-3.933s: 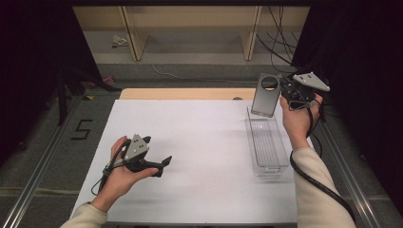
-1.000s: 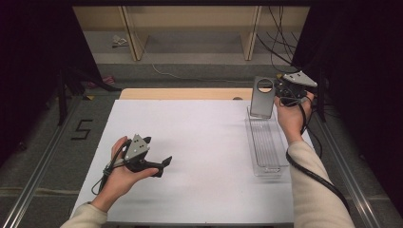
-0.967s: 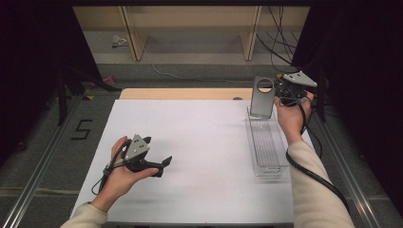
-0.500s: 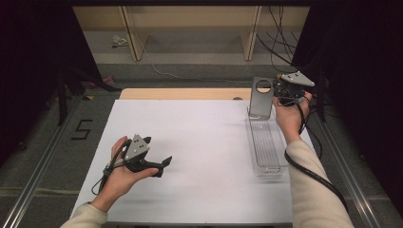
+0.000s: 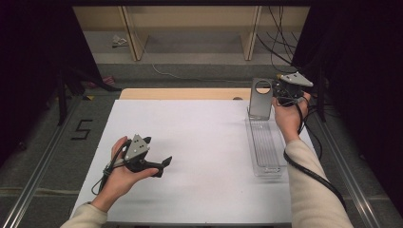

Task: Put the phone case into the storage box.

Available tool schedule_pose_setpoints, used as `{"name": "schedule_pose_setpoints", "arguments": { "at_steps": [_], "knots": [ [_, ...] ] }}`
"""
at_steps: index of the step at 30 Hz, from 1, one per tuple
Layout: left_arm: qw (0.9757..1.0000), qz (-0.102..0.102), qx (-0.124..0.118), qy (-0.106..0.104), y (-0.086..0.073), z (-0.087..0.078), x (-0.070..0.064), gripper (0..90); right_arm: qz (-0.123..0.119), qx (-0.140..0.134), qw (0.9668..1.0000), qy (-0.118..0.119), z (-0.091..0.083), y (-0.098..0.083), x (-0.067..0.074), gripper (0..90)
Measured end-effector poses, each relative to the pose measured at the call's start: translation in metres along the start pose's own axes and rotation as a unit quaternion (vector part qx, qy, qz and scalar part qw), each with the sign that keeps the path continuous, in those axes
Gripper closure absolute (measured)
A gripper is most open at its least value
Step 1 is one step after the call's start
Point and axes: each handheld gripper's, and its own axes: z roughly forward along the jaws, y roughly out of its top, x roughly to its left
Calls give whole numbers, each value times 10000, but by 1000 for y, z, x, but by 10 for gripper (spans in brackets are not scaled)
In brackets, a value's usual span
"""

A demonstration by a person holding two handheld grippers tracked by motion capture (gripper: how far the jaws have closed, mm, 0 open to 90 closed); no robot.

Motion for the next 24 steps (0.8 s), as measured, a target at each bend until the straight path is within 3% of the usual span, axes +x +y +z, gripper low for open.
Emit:
{"name": "schedule_pose_setpoints", "arguments": {
  "at_steps": [24],
  "knots": [
    [10000,-2,1,3,0,0,0,11,-5,146,9999,-27,8,-8,0,839]
  ]
}}
